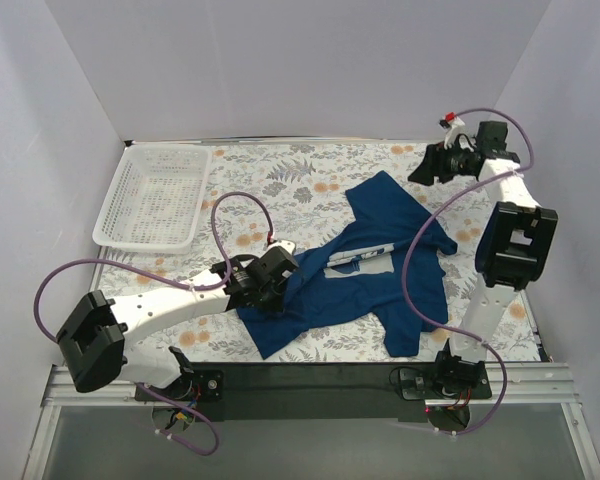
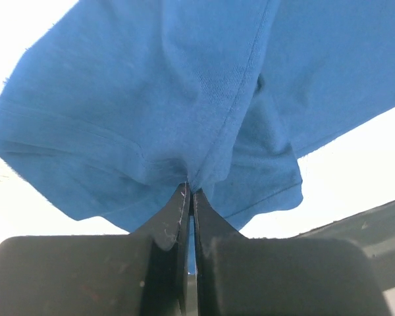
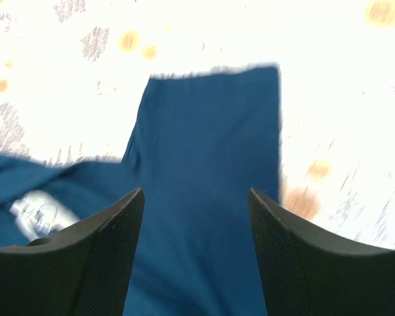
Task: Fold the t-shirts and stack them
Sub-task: Flatten the tshirt out
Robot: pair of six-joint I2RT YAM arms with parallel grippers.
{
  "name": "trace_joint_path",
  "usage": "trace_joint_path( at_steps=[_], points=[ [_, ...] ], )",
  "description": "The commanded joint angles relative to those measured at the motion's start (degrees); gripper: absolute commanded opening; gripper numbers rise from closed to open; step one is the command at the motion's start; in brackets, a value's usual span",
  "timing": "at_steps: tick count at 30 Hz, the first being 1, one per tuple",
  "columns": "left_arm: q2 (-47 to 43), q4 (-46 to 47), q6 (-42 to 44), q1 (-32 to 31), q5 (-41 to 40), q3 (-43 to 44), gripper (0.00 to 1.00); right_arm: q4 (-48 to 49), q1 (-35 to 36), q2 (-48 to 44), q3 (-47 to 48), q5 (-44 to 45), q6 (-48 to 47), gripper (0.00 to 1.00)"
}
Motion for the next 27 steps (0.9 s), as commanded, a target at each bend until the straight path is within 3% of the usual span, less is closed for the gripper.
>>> trace_joint_path(
  at_steps=[1, 7, 10, 16, 27],
  points=[
    [-2.96, -0.24, 2.44, 0.55, -6.11, 2.12, 0.00, -1.81, 4.07, 6.53, 11.22, 4.16, 1.02, 0.60],
    [-3.67, 0.55, 2.10, 0.90, -7.34, 1.94, 0.00, -4.61, 8.56, 20.68, 31.32, 15.13, 2.96, 0.57],
    [-3.67, 0.73, 1.83, 1.17, -7.69, 1.94, 0.00, -4.80, 10.15, 26.48, 37.07, 21.81, 1.39, 0.54],
    [-2.97, 0.91, 1.57, 1.43, -7.96, 2.12, 0.00, -3.83, 14.10, 30.27, 39.37, 30.00, -1.17, 0.52],
    [-3.40, 0.90, 2.45, 2.40, -8.05, 1.86, 0.00, -3.57, 14.72, 32.65, 38.14, 31.25, -0.46, 0.49]
  ],
)
